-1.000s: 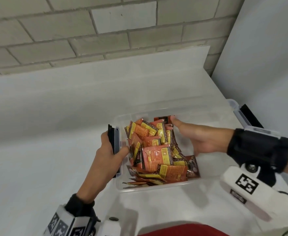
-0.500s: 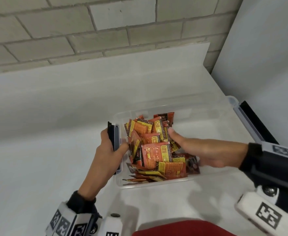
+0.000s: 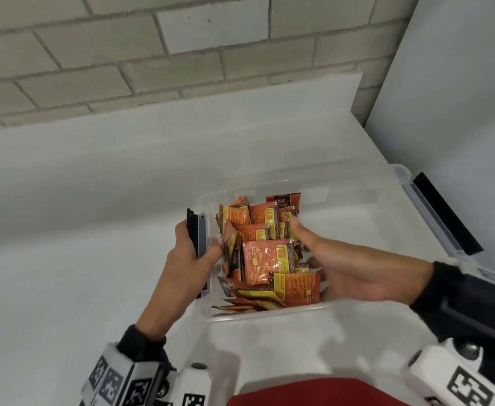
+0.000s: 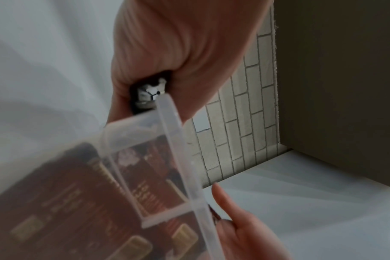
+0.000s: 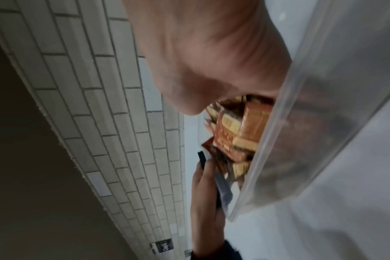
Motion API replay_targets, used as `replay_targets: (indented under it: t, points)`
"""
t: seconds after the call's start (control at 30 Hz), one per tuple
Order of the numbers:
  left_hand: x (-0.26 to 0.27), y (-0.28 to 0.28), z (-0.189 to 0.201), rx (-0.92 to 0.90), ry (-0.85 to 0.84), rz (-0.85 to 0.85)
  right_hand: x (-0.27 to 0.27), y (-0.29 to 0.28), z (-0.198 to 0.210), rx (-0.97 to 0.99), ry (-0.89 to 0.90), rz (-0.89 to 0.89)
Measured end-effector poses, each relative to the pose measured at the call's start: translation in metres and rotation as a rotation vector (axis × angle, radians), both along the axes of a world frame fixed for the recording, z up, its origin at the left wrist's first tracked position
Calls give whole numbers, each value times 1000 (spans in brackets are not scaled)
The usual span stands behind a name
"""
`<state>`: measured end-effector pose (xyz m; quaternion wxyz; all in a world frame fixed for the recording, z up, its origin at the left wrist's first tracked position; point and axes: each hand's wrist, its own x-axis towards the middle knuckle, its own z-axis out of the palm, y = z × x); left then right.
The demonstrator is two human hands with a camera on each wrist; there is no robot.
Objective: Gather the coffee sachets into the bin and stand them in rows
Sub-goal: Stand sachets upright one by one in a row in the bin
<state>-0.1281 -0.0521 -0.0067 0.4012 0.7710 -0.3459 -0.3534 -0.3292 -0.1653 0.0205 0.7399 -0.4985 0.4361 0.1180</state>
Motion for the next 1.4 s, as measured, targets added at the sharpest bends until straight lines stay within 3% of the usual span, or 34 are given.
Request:
replay_targets:
  t: [0.17, 0.33, 0.57, 0.63, 0.8, 0.87, 1.0, 1.07, 1.17, 1.27, 1.33, 1.4]
  points:
    - [0, 1, 1, 7, -1, -4, 12, 3, 4, 17, -49, 83]
    - [0, 2, 1, 5, -8, -12, 11, -39, 24, -178, 55, -186]
    - [1, 1, 3, 25, 18, -5, 71, -42, 21, -80, 83, 32]
    - [1, 1, 4, 33, 15, -7, 65, -41, 25, -77, 83, 36]
    - [1, 1, 6, 29, 5, -7, 21, -45, 26, -123, 85, -152]
    - [0, 1, 7, 35, -3, -3, 15, -34, 23, -74, 60, -130]
    - [-2, 2, 12, 46, -23, -10, 25, -12, 11, 123, -157, -9]
    - [1, 3, 16, 74, -21, -19, 25, -9, 14, 126, -148, -27]
    - [4, 4, 24, 109, -33, -24, 10, -13, 17, -80, -16, 15]
    - [9, 10, 31, 16, -312, -32, -11, -11, 19, -503, 39, 98]
    - [12, 15, 44, -110, -526, -179, -24, -7, 19, -712, -62, 123]
    - [17, 17, 56, -150, -646, -471, -32, -1, 18, -794, -150, 167]
